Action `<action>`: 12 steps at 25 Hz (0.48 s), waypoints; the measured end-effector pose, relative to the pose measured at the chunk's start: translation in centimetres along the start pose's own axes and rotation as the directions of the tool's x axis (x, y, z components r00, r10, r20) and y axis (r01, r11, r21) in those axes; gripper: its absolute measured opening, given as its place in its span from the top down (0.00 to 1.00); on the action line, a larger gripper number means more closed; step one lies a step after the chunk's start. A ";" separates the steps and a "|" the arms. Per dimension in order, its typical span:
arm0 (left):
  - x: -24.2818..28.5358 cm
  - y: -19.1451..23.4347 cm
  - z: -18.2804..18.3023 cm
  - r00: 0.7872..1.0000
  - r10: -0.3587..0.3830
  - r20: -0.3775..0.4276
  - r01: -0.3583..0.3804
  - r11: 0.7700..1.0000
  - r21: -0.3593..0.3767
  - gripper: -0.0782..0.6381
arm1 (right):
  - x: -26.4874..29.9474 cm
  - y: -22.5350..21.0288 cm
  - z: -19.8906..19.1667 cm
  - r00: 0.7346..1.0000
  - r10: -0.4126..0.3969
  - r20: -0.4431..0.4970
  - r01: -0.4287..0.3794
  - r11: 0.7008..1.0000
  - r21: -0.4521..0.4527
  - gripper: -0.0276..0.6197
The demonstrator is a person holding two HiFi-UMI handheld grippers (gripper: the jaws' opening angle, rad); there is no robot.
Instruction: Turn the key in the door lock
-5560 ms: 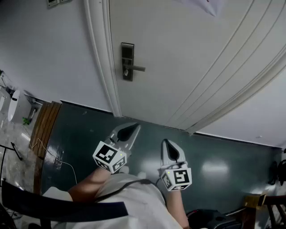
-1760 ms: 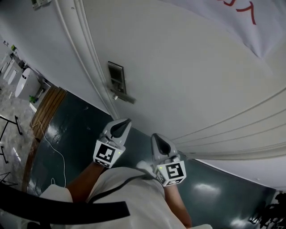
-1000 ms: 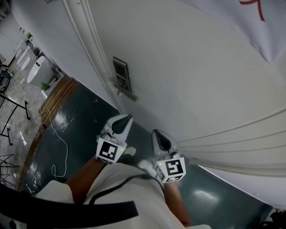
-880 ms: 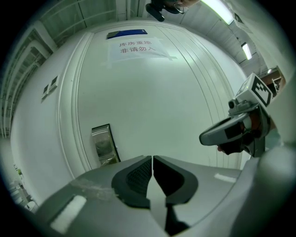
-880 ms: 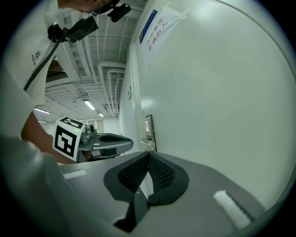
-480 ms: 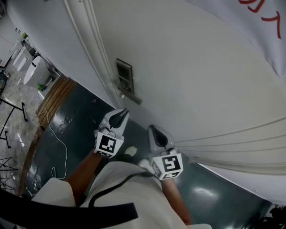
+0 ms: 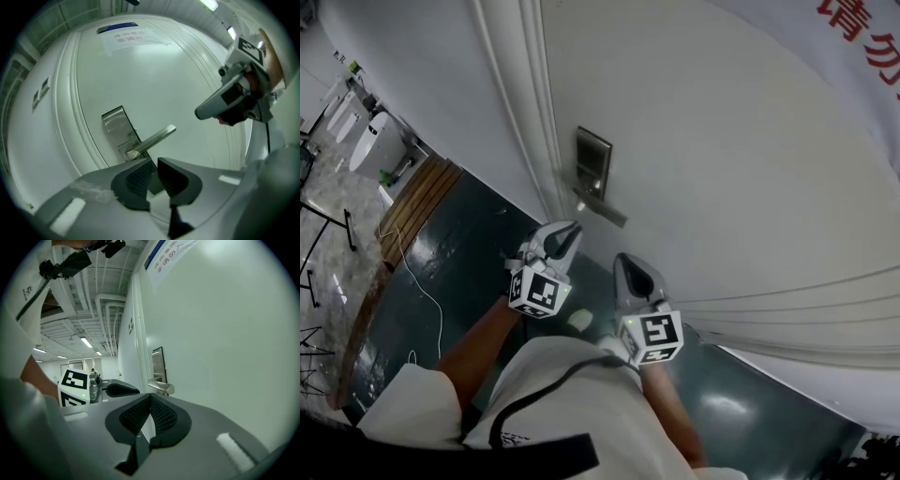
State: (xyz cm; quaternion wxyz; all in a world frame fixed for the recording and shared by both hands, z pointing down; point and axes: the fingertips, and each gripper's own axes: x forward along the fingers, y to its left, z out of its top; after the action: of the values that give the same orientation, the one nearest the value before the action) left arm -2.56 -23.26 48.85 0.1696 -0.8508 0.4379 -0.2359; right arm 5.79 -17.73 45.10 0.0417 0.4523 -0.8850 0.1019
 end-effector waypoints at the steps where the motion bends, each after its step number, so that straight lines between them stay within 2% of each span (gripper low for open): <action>1: 0.2 0.2 -0.5 1.000 -0.001 -0.008 0.001 0.999 0.052 0.82 | 0.4 0.2 0.1 1.000 -0.001 0.005 0.001 1.000 -0.004 0.95; 3: 0.9 0.4 -1.4 1.000 0.000 -0.024 0.004 0.986 0.168 0.78 | 1.1 0.6 0.1 1.000 -0.001 0.006 0.002 1.000 -0.014 0.95; 6: 2.1 0.5 -2.9 0.999 -0.003 -0.050 0.019 0.946 0.323 0.72 | 1.6 1.0 0.0 1.000 -0.008 0.004 0.008 1.000 -0.024 0.95; 12: 3.8 0.6 -4.4 0.998 0.009 -0.063 0.023 0.874 0.486 0.62 | 2.2 1.2 -0.2 0.999 -0.042 -0.013 0.042 0.999 -0.017 0.95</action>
State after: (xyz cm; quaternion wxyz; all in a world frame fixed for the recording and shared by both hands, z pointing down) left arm -3.45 -27.08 53.16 0.3631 -0.7746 0.3667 -0.3657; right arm 3.55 -18.74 45.54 0.0535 0.4698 -0.8759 0.0964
